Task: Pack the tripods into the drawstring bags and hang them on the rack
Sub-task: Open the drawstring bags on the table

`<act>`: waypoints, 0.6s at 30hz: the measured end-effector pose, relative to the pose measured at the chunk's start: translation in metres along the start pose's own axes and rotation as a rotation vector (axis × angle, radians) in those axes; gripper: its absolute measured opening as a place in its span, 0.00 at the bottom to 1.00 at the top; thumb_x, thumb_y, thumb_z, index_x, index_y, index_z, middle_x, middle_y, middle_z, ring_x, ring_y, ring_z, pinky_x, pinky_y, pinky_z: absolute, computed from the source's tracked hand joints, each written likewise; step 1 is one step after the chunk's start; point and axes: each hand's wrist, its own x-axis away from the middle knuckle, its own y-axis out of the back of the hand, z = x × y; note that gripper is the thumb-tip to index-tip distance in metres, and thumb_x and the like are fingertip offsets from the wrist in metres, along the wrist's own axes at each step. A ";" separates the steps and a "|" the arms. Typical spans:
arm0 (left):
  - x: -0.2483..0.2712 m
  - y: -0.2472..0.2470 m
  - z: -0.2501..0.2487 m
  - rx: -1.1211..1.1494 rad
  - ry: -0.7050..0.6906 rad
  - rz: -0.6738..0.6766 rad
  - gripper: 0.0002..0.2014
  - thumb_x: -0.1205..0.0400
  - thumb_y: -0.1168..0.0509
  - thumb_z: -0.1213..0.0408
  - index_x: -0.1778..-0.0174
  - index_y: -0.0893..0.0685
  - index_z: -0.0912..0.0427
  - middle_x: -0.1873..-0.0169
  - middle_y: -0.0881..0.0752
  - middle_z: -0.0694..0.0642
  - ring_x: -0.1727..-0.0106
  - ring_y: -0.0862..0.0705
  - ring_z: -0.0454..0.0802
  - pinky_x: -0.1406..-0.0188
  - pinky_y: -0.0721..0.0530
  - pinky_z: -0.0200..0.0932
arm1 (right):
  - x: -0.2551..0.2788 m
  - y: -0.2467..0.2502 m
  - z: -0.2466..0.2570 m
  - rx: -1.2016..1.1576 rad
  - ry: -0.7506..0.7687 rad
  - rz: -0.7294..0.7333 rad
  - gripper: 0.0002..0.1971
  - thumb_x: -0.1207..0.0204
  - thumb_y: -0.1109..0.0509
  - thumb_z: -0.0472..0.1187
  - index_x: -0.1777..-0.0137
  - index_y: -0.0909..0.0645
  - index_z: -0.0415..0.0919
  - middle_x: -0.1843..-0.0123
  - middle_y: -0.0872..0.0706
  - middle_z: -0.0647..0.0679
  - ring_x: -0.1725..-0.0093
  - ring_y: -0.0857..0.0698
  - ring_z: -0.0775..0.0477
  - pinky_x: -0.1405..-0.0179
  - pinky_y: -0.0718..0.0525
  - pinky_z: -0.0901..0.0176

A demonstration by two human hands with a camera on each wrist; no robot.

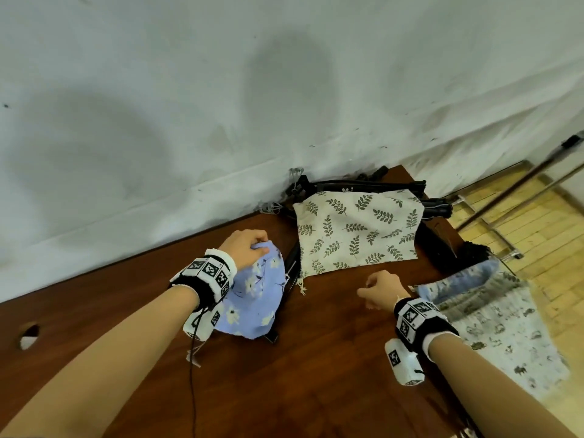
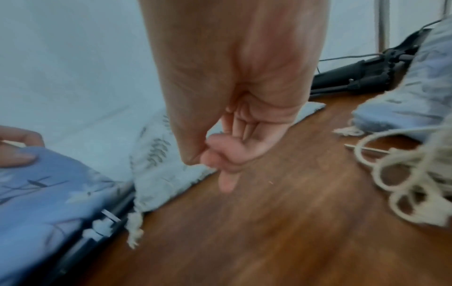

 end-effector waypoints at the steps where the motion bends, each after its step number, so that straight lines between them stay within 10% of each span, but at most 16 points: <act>1: 0.008 0.005 -0.012 0.027 -0.044 0.011 0.06 0.19 0.35 0.62 0.54 0.20 0.61 0.74 0.26 0.55 0.67 0.27 0.52 0.58 0.26 0.43 | 0.008 0.005 0.007 -0.094 0.040 0.008 0.05 0.24 0.28 0.37 0.55 0.19 0.36 0.71 0.12 0.43 0.79 0.15 0.57 0.77 0.20 0.69; 7: 0.058 0.028 -0.092 0.261 -0.185 -0.022 0.10 0.17 0.38 0.71 0.62 0.26 0.53 0.69 0.28 0.50 0.67 0.30 0.43 0.55 0.30 0.38 | 0.053 0.040 0.043 -0.405 0.345 -0.052 0.03 0.19 0.35 0.33 0.54 0.20 0.37 0.59 0.09 0.40 0.69 0.13 0.51 0.65 0.13 0.56; 11: 0.093 0.035 -0.140 0.373 -0.301 -0.018 0.18 0.23 0.38 0.72 0.74 0.32 0.48 0.70 0.31 0.55 0.64 0.33 0.48 0.59 0.32 0.42 | 0.084 0.064 0.051 -0.413 0.520 -0.249 0.04 0.17 0.37 0.37 0.52 0.23 0.40 0.55 0.13 0.43 0.66 0.17 0.53 0.71 0.23 0.68; 14: 0.118 0.034 -0.173 0.437 -0.343 -0.019 0.18 0.28 0.39 0.71 0.78 0.38 0.50 0.73 0.32 0.53 0.58 0.36 0.44 0.61 0.30 0.39 | 0.103 0.078 0.046 -0.539 0.529 -0.311 0.06 0.14 0.41 0.41 0.53 0.27 0.46 0.48 0.16 0.39 0.54 0.17 0.42 0.54 0.20 0.48; 15: 0.125 0.032 -0.182 0.447 -0.360 -0.021 0.18 0.27 0.39 0.75 0.77 0.38 0.54 0.78 0.33 0.47 0.70 0.21 0.48 0.61 0.28 0.34 | 0.109 0.082 0.043 -0.629 0.523 -0.320 0.07 0.14 0.42 0.41 0.54 0.28 0.46 0.47 0.16 0.38 0.50 0.17 0.41 0.50 0.20 0.48; 16: 0.135 0.028 -0.193 0.464 -0.386 -0.017 0.20 0.25 0.40 0.79 0.77 0.39 0.57 0.82 0.35 0.43 0.47 0.18 0.47 0.57 0.24 0.32 | 0.117 0.085 0.039 -0.722 0.518 -0.315 0.08 0.13 0.43 0.41 0.55 0.29 0.46 0.48 0.16 0.39 0.50 0.16 0.42 0.50 0.19 0.52; 18: 0.147 0.017 -0.203 0.491 -0.468 0.025 0.20 0.25 0.42 0.83 0.76 0.39 0.59 0.82 0.35 0.49 0.41 0.26 0.45 0.41 0.20 0.35 | 0.133 0.089 0.030 -0.776 0.501 -0.252 0.09 0.13 0.44 0.40 0.56 0.30 0.45 0.55 0.18 0.43 0.58 0.18 0.49 0.61 0.22 0.62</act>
